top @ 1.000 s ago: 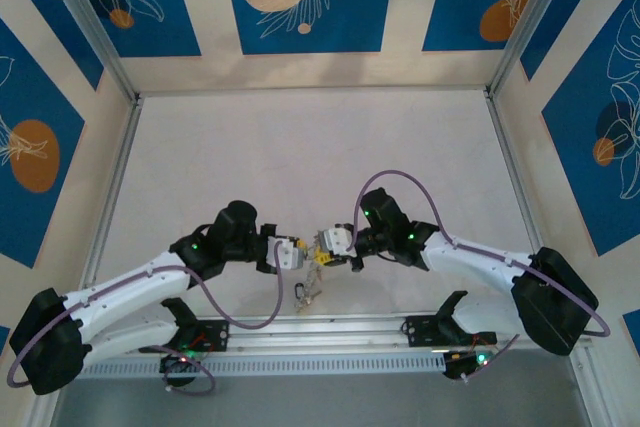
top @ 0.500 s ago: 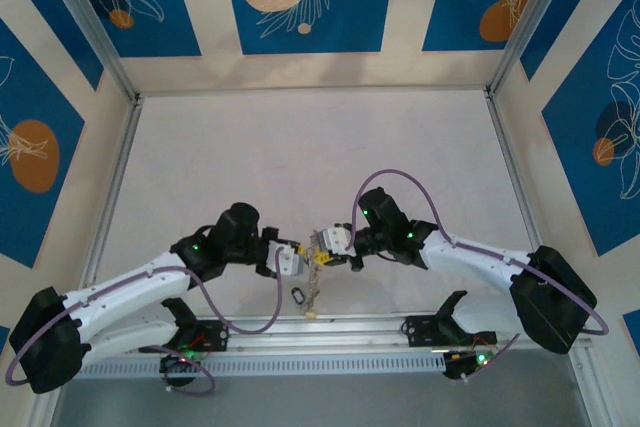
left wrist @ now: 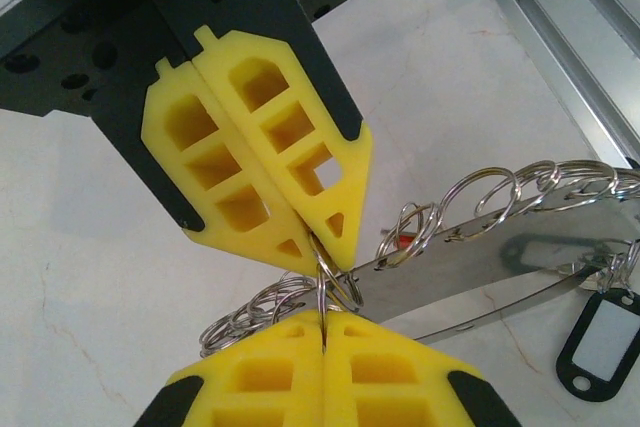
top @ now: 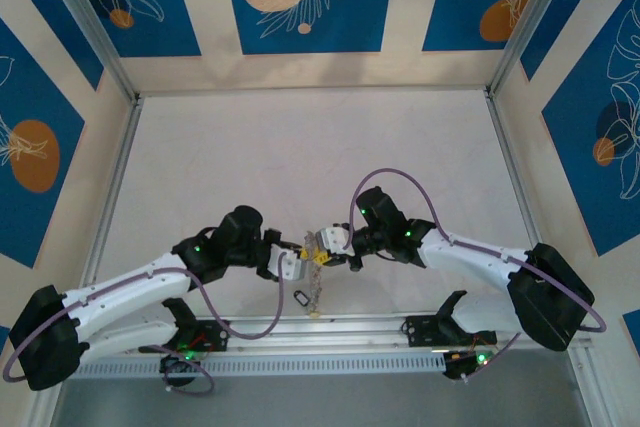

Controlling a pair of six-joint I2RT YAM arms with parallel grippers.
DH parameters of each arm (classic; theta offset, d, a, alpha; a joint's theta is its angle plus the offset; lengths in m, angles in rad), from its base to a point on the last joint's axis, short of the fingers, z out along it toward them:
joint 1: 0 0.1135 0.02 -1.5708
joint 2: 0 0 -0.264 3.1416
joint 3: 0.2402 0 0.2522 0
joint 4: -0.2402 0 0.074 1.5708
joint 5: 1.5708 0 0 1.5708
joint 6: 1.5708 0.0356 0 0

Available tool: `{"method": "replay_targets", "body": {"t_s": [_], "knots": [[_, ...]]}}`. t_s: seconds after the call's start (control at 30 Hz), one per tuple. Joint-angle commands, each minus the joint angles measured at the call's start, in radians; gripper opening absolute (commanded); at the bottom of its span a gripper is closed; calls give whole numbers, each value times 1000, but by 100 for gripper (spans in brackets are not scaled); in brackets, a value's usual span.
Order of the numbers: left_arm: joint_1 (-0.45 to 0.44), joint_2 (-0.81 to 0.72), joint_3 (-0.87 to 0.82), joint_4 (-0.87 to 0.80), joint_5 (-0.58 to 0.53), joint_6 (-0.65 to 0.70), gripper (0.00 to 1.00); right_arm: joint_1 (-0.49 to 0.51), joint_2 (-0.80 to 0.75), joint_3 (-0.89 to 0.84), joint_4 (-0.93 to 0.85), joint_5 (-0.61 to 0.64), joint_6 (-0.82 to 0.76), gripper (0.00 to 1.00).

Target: Put the keys on the keyring

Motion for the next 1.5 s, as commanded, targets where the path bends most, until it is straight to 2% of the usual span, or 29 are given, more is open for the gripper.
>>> {"method": "replay_targets", "body": {"t_s": [0.0,0.27,0.7,1.03,1.27,1.47], "knots": [[-22,-7,42,-24,2,37,0,5,1,32,-1,-6,-8,0],[-33,-16,47,-55,-7,73,0,-7,-3,28,3,-18,3,0],[-60,44,95,-164,-100,173,0,-57,-29,16,44,-73,44,0],[-83,60,90,-150,-141,179,0,-65,-35,4,87,-89,67,0],[-102,46,35,-50,-168,153,0,-97,-60,-20,150,-122,114,0],[-110,49,24,-33,-194,156,0,-107,-61,-28,168,-130,126,0]]}}
